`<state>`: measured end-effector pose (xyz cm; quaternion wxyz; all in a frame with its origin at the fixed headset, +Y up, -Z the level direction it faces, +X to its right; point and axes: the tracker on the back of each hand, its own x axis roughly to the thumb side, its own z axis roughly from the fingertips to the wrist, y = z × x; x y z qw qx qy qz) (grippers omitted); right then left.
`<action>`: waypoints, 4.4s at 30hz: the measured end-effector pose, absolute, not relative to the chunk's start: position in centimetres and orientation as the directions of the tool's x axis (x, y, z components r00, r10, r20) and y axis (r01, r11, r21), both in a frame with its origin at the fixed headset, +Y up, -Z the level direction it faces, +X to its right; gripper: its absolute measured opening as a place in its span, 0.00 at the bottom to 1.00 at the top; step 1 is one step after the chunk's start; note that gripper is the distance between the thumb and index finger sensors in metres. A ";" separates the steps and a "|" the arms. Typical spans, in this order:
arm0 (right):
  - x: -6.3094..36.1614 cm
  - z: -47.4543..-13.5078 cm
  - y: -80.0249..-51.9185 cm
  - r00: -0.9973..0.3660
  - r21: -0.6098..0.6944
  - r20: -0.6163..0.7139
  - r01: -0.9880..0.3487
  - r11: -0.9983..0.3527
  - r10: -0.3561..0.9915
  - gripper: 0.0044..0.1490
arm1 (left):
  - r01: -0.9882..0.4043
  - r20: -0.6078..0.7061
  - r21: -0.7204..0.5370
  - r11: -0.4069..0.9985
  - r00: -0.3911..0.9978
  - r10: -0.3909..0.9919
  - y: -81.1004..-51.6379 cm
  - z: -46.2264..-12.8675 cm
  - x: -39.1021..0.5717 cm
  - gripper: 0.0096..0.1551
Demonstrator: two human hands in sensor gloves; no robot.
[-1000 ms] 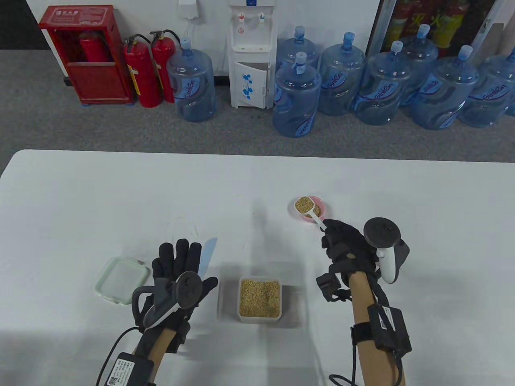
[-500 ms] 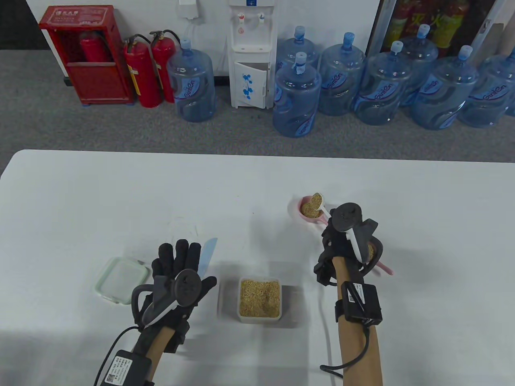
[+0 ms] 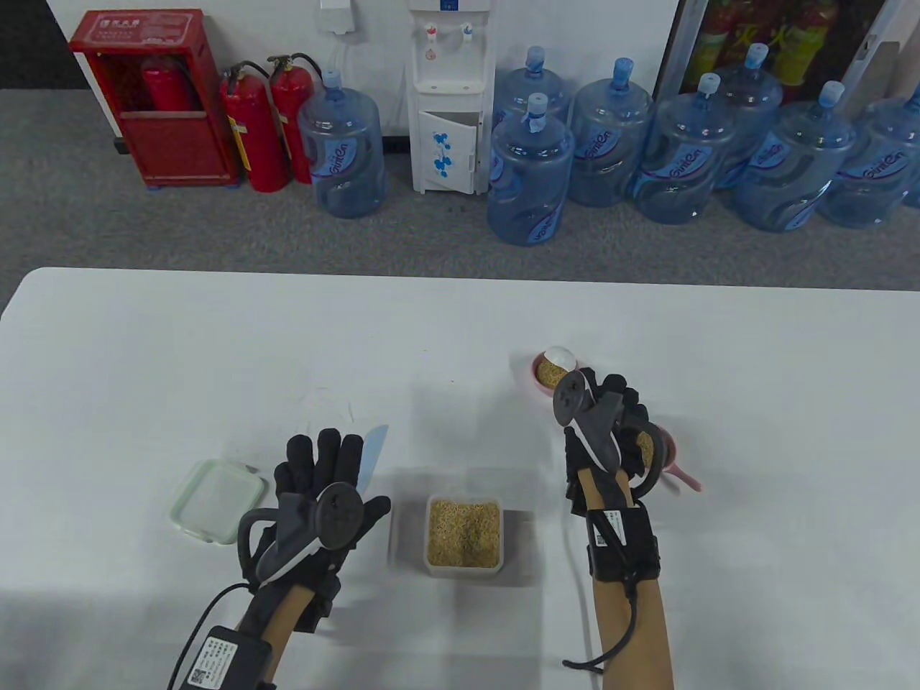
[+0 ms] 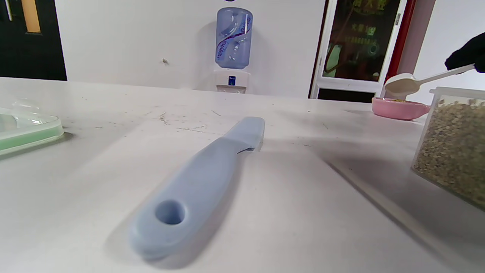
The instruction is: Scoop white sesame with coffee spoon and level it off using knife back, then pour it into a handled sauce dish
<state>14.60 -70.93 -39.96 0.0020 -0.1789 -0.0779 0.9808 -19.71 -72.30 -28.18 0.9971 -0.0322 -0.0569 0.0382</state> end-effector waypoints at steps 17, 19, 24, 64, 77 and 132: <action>19.5 -32.9 -66.7 -0.880 -0.124 -0.135 -0.441 -0.889 0.456 0.29 | -0.080 0.119 -0.089 0.993 0.989 0.091 -72.6 -28.1 -19.5 0.53; 20.5 -31.3 -67.4 -0.870 -0.065 -0.143 -0.467 -0.882 0.471 0.28 | -0.080 0.122 -0.094 0.992 0.988 0.091 -72.7 -28.1 -19.5 0.53; 22.5 -28.9 -70.5 -0.814 -0.021 -0.175 -0.560 -0.828 0.554 0.27 | -0.083 0.121 -0.098 0.992 0.988 0.095 -72.7 -28.2 -19.5 0.53; 17.2 -28.2 -75.5 -0.974 -0.013 -0.100 0.204 -0.979 -0.202 0.24 | -0.089 0.087 -0.145 0.985 0.991 0.103 -73.1 -28.2 -19.5 0.57; 17.4 -27.8 -74.5 -0.976 0.019 -0.090 0.199 -0.980 -0.200 0.40 | -0.082 0.097 -0.153 0.985 0.990 0.098 -73.2 -28.1 -19.3 0.57; 23.2 -26.1 -71.0 -0.963 -0.221 -0.031 -0.255 -0.941 0.268 0.58 | -0.010 -0.409 -0.353 0.936 0.901 -0.145 -76.6 -32.1 -34.9 0.73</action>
